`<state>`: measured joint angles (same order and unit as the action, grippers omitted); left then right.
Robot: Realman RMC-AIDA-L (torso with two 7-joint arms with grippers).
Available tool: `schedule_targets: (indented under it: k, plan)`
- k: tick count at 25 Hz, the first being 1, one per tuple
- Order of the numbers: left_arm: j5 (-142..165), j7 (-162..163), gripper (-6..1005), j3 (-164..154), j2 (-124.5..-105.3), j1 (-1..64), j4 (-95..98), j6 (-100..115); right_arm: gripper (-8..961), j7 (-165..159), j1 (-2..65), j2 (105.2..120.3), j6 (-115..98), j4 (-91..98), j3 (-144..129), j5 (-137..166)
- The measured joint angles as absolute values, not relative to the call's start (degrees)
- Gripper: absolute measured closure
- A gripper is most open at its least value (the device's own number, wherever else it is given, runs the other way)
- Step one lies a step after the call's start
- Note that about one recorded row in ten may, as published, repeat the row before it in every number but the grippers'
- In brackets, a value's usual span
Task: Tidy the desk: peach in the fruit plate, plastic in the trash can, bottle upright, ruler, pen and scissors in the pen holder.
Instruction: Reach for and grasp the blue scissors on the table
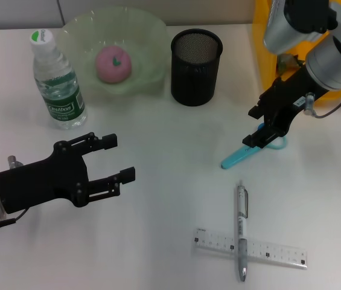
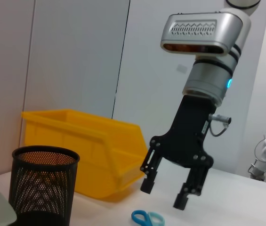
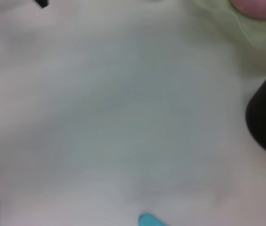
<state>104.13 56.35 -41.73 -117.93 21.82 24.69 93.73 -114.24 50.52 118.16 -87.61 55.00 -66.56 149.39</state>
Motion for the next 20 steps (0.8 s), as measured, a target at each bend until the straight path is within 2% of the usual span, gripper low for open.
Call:
schedule_targets:
  k: [7, 13, 20]
  plan:
    - [104.0, 56.56, 220, -41.58, -117.71, 21.88, 24.72, 94.21, 292, -105.83, 51.3, 117.95, -85.13, 52.39, -67.06, 150.15]
    - [103.85, 56.22, 221, -40.99, -118.15, 21.27, 24.7, 93.95, 314, -96.62, 55.99, 117.08, -85.2, 44.5, -67.19, 153.22]
    - [103.79, 57.76, 221, -40.39, -118.28, 20.6, 24.69, 93.86, 341, -89.32, 57.92, 118.07, -82.12, 41.57, -67.69, 155.83]
